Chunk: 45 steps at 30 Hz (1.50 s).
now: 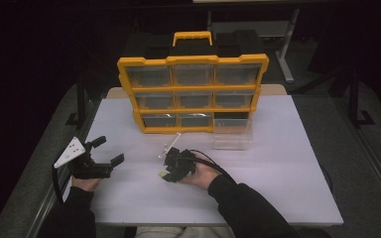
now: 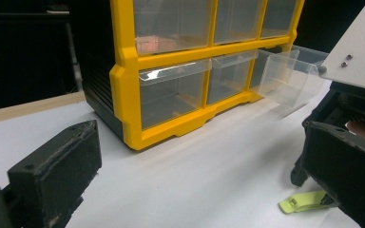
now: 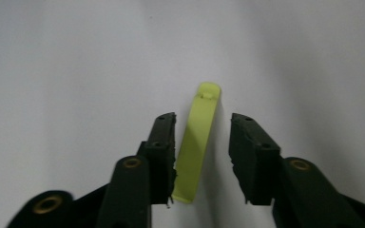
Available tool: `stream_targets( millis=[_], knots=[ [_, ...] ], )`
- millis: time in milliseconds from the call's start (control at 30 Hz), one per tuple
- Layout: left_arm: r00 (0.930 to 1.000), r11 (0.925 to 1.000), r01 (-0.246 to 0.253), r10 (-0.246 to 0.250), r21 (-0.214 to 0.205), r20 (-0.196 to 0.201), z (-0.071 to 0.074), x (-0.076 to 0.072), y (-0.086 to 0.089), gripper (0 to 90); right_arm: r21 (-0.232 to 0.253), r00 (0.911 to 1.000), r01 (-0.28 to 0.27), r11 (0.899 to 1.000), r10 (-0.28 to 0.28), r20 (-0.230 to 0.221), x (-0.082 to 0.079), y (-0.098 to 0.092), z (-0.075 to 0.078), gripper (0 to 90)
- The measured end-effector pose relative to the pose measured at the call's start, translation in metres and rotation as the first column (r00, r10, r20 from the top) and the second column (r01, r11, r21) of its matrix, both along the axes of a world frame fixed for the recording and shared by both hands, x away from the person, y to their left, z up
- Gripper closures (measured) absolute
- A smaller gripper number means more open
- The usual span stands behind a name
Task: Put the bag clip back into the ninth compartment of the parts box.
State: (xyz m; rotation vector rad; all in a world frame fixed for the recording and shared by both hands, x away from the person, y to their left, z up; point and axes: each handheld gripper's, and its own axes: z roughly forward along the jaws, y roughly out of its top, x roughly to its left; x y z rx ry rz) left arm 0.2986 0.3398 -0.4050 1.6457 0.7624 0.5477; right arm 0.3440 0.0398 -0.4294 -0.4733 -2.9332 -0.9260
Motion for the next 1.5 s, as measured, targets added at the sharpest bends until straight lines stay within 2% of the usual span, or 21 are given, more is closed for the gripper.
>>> stream_targets(
  millis=[133,200,267,433,567,967,1267,1500],
  knots=[
    [1.0000,1.0000,0.001,-0.001,0.001,0.001,0.000,0.000,0.000,0.0,-0.021,0.9999,-0.005,1.000,0.005,-0.009,0.000,0.002,-0.002,64.9],
    [1.0000,1.0000,0.000,0.000,0.000,0.000,0.000,0.000,0.000,0.0,-0.026,0.9999,-0.007,1.000,0.008,0.010,-0.002,0.003,-0.002,70.2],
    [1.0000,1.0000,0.000,0.000,0.001,-0.001,0.000,0.000,0.000,0.0,-0.032,0.9999,-0.013,0.999,0.013,0.008,-0.003,0.004,-0.002,76.0],
    [1.0000,1.0000,-0.002,0.002,0.001,0.000,0.000,0.000,0.000,0.0,-0.046,0.9994,-0.014,0.999,0.016,0.032,-0.005,0.005,-0.001,76.8],
    [1.0000,1.0000,-0.002,0.002,0.001,0.000,0.000,0.000,0.000,0.0,-0.044,0.9995,-0.024,0.999,0.025,0.020,-0.006,0.005,0.000,77.0],
    [1.0000,1.0000,-0.002,0.002,0.002,0.000,0.000,0.000,0.000,0.0,0.012,0.9999,-0.010,1.000,0.010,-0.008,-0.006,-0.004,0.011,77.0],
    [1.0000,1.0000,0.004,-0.004,0.002,-0.003,0.000,0.000,-0.001,0.0,0.070,0.9999,0.012,0.998,-0.011,-0.007,-0.002,-0.016,0.023,77.0],
    [1.0000,1.0000,0.005,-0.005,0.003,-0.005,0.000,0.000,-0.002,0.0,0.084,0.9999,0.011,0.996,-0.011,0.000,0.000,-0.022,0.027,77.0]
  ],
)
